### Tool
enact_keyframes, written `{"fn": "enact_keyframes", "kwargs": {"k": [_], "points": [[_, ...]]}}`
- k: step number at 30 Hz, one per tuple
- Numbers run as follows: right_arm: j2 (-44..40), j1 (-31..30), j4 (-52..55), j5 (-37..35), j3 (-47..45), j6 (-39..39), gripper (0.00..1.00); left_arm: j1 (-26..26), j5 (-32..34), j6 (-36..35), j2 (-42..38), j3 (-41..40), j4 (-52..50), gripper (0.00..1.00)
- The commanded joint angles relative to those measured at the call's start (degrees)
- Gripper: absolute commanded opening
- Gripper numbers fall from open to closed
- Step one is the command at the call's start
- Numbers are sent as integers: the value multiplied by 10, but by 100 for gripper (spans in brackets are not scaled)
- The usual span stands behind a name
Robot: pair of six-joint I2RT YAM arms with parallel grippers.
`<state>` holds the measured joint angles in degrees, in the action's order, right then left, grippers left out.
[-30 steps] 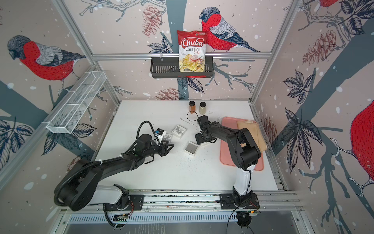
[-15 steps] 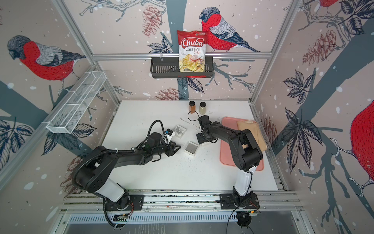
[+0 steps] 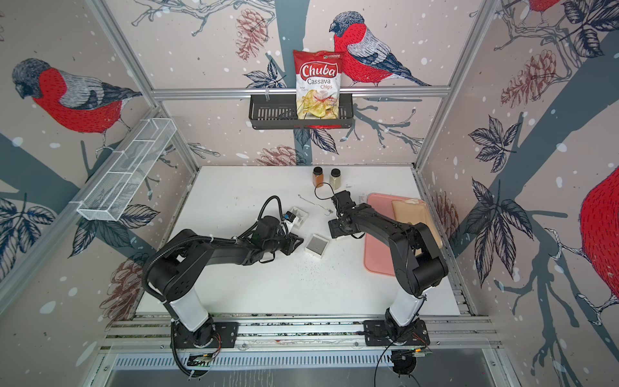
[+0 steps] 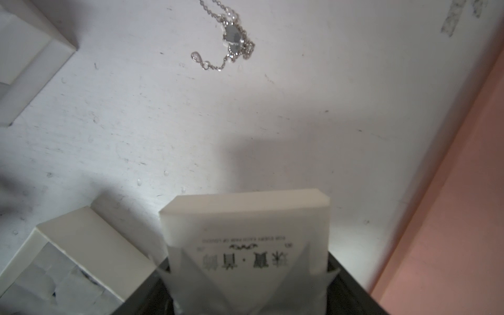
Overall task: Take the necklace out of the lift-off lid jewelry box
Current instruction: Pick up the lid from the center of the board.
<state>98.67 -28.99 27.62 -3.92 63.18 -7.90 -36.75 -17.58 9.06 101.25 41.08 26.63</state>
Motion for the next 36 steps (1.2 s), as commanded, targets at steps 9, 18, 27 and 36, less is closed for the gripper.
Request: {"fn": "enact_keyframes", "kwargs": {"k": [9,18,27,36], "points": [[-36,-1,1,29,-24,-18,75,-27,-1,14,13,-2,3,36],[-49,-1,-5,38,-41,-23,74,-51,-16,34,4,-14,21,36],[-63,-15,-15,74,-47,-14,74,-51,-16,39,-2,-24,31,36],[-66,-50,-15,98,-28,13,73,-51,-18,42,2,-24,33,35]]}}
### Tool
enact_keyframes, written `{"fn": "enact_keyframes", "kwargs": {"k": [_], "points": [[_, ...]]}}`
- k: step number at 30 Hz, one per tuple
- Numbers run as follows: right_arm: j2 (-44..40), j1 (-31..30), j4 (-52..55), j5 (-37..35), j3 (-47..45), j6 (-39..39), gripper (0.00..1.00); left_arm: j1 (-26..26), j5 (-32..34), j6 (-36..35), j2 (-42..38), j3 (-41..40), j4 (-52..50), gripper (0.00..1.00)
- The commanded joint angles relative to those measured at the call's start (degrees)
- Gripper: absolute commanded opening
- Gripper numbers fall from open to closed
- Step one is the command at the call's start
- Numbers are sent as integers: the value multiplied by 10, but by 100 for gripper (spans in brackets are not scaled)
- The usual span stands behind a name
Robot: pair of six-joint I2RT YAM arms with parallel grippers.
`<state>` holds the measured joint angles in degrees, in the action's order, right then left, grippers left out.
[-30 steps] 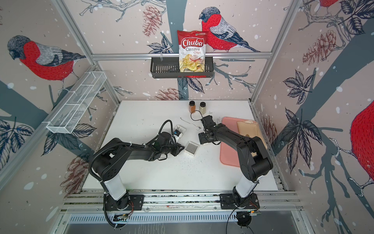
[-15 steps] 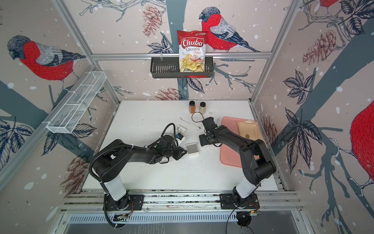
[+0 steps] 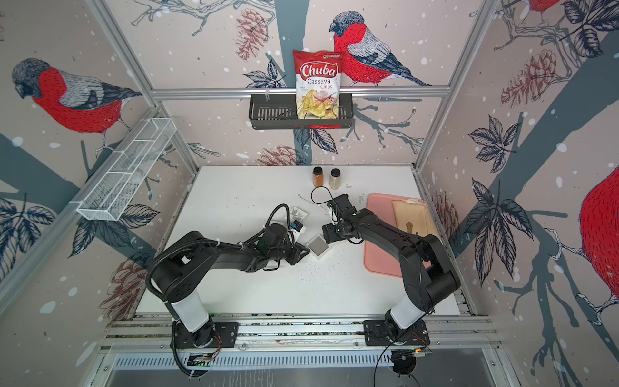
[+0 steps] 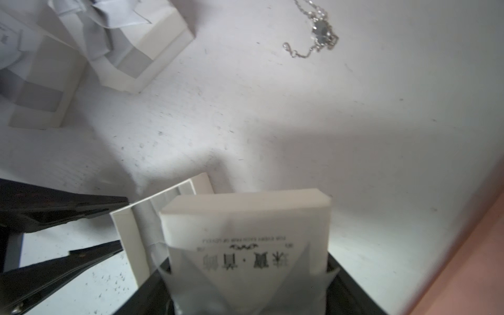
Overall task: Take the necklace out of the lift-off lid jewelry box
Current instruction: Pick up the lid from the center of the board, then close the lid on the jewelry box.
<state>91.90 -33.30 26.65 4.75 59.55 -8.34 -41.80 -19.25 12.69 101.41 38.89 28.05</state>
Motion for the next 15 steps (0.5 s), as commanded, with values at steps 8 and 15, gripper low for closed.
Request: {"fn": "enact_keyframes", "kwargs": {"k": [8,15], "points": [[31,-40,11,8,34,23,74,0,1,6,-43,-21,5,36],[35,-70,21,-5,36,38,74,6,61,-18,-171,-42,-83,42]]}}
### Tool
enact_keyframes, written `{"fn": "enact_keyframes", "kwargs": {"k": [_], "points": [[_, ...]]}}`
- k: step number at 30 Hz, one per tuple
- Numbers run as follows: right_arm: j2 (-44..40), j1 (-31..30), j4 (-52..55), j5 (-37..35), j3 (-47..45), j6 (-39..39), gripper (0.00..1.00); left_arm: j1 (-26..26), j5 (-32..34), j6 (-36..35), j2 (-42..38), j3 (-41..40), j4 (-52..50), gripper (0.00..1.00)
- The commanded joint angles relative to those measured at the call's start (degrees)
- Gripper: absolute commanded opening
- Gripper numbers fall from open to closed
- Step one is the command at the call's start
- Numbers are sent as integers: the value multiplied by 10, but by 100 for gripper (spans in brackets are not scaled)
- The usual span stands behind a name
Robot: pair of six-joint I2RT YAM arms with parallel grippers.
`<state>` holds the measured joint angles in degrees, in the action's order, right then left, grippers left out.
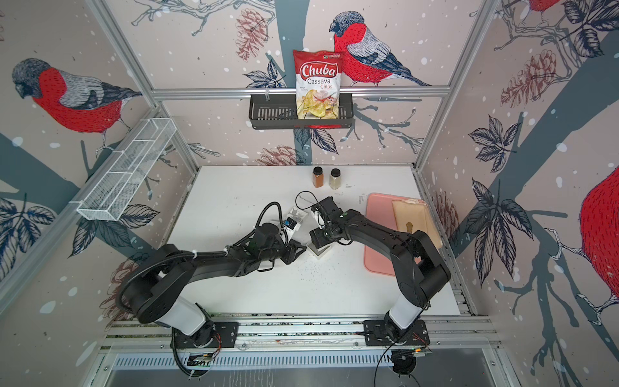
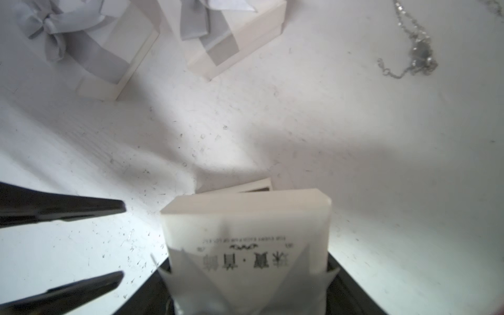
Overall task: Take the necklace out of the lift-off lid jewelry box
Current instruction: Close the lid on the jewelry box.
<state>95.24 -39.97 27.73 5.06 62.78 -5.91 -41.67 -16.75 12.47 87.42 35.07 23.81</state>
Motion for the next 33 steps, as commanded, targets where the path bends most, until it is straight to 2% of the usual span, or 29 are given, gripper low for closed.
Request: {"fn": "enact_keyframes", "kwargs": {"k": [1,7,12,33], "points": [[4,-5,12,-11,4,17,74,9,46,-17,-49,-5,-52,43],[18,-19,26,-26,13,44,74,59,75,-9,-127,-34,-88,45],[33,-27,36,-31,24,60,75,83,81,-9,-159,-67,-84,47],[41,-28,36,-35,31,83,76,86,48,0,-127,-80,-43,47]]}}
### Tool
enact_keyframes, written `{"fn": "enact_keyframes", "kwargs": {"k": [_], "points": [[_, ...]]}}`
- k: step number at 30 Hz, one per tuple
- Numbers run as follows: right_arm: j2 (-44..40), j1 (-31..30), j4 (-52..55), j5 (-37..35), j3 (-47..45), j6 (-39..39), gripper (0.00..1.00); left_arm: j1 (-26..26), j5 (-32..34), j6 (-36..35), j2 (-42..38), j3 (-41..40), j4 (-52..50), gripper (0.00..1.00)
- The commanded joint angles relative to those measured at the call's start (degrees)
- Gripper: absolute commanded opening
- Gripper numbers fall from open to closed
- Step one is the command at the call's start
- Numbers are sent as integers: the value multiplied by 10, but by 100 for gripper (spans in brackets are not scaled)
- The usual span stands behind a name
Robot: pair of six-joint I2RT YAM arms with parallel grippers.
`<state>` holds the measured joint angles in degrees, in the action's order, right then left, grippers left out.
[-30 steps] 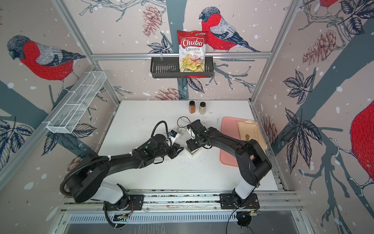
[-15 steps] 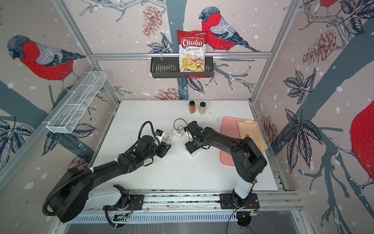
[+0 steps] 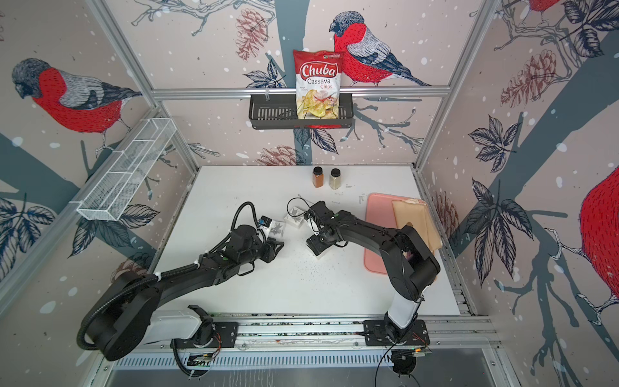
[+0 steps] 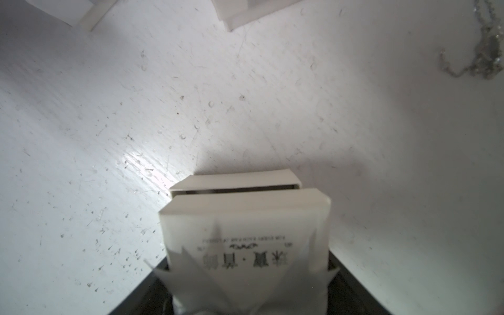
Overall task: Take the necklace out of the lift-off lid jewelry box
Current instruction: Close the lid on the jewelry box.
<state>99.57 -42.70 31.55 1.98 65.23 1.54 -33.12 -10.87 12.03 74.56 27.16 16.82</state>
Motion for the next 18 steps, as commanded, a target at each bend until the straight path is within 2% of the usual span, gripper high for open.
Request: {"fn": "enact_keyframes", "kwargs": {"k": [1,11,18], "points": [[-2,-1,-3,-4,9,10,77,1,-12,4,3,-2,28,47],[13,8,-4,17,20,17,77,1,-24,5,6,-4,33,47],[19,9,2,34,18,17,78,-1,-76,-5,31,-13,58,47]]}}
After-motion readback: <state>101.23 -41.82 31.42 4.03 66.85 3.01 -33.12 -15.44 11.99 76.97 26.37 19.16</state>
